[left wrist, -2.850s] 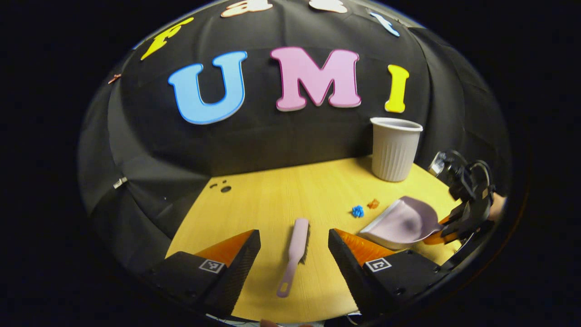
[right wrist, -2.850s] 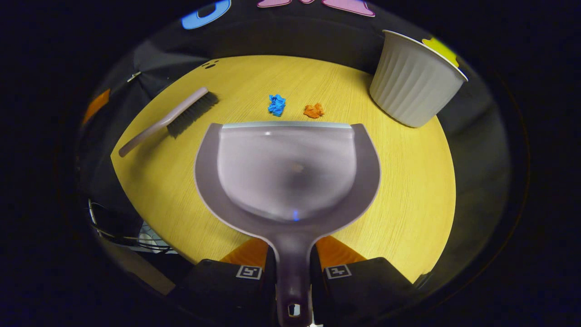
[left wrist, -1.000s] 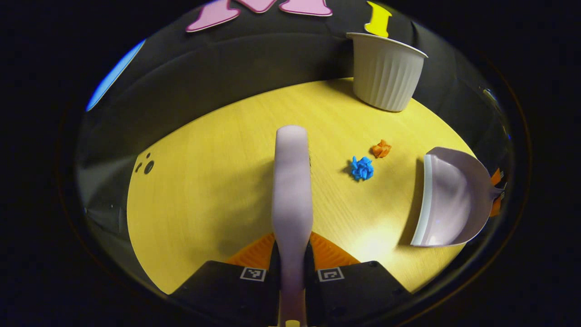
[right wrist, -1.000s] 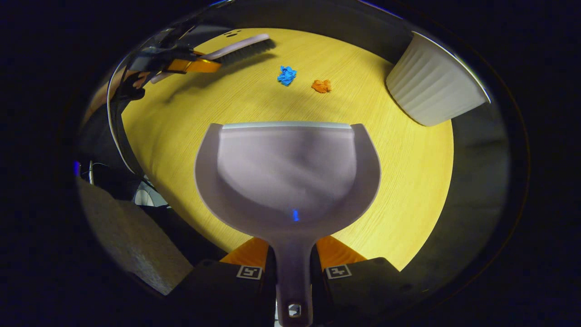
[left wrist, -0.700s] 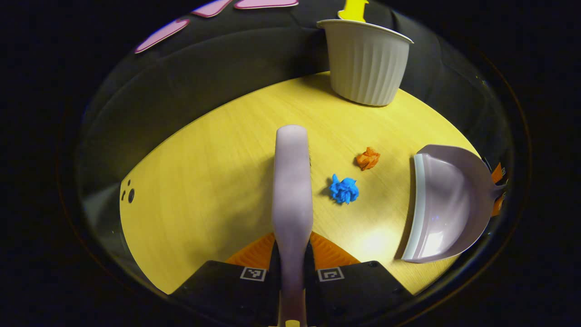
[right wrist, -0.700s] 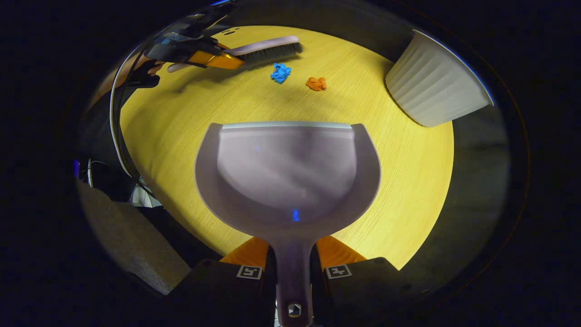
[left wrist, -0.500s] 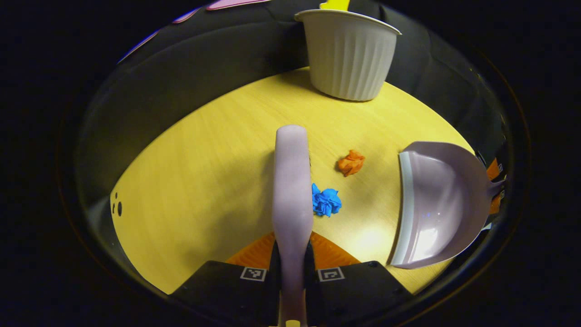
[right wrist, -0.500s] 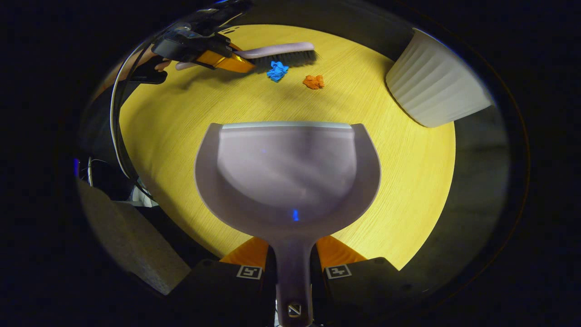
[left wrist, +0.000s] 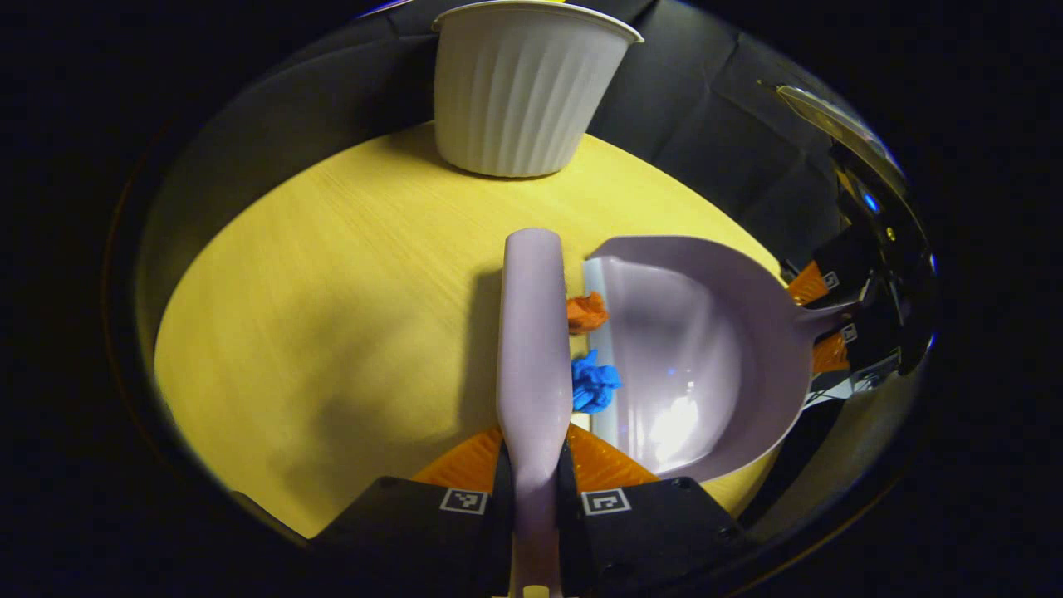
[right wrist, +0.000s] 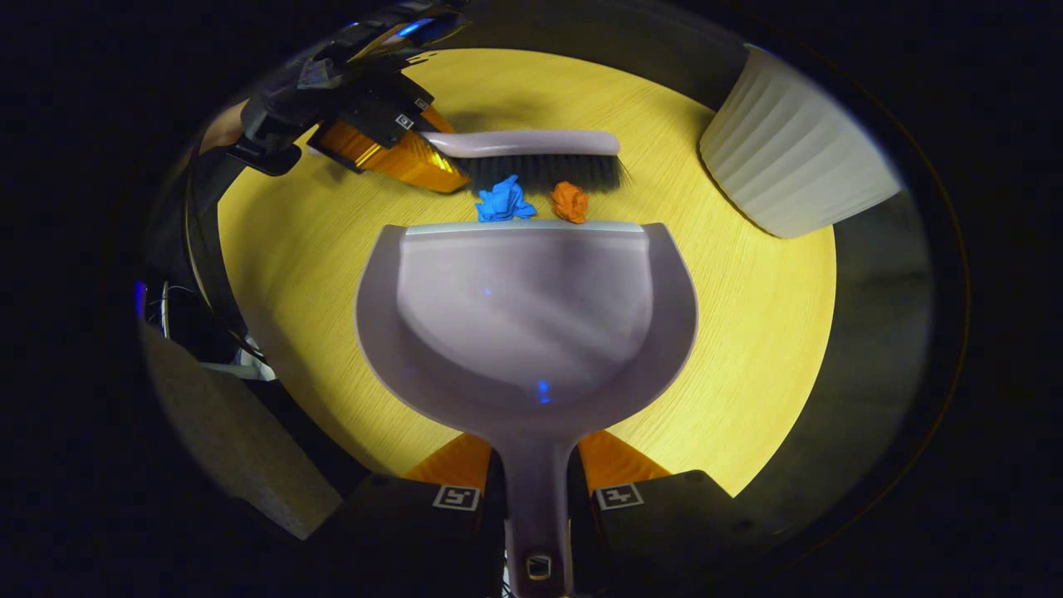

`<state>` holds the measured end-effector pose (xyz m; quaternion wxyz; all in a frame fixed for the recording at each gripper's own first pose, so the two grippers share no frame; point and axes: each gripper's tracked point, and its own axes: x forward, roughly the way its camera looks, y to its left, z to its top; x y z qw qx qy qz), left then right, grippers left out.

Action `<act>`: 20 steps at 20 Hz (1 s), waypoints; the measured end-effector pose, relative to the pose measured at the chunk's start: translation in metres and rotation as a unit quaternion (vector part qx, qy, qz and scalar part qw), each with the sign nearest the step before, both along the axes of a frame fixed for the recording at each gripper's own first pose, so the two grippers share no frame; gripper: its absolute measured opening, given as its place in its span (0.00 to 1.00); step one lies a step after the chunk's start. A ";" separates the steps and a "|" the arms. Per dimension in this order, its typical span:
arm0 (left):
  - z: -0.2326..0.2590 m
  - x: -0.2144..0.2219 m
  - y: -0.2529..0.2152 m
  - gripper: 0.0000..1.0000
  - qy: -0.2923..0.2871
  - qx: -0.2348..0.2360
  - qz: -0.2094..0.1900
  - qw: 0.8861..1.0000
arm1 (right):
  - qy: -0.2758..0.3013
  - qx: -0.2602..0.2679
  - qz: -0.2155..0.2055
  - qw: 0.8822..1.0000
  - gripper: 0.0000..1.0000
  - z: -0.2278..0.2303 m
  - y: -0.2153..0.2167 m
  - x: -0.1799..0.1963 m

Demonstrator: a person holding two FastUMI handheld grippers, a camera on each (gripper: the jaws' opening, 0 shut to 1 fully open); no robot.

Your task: Pick up the small broom and dustpan from the desktop, sweep the trash into the dustpan with the broom, and then empty the trash into the garbage bin.

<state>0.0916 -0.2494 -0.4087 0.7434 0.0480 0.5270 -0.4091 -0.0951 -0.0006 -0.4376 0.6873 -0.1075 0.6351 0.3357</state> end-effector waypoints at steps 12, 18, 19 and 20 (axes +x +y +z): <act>0.056 -0.022 -0.014 0.27 -0.004 -0.043 0.101 0.994 | -0.057 0.041 -0.078 0.995 0.36 -0.019 0.005 -0.003; 0.066 -0.023 0.038 0.27 -0.065 0.015 0.168 0.984 | -0.053 0.020 -0.132 0.990 0.36 -0.011 0.007 -0.003; 0.061 -0.027 0.045 0.27 -0.069 0.015 0.174 0.982 | -0.054 0.016 -0.142 0.988 0.36 -0.006 0.007 -0.001; 0.053 -0.031 0.049 0.27 -0.070 0.013 0.181 0.981 | -0.058 0.013 -0.152 0.987 0.31 -0.004 0.005 0.002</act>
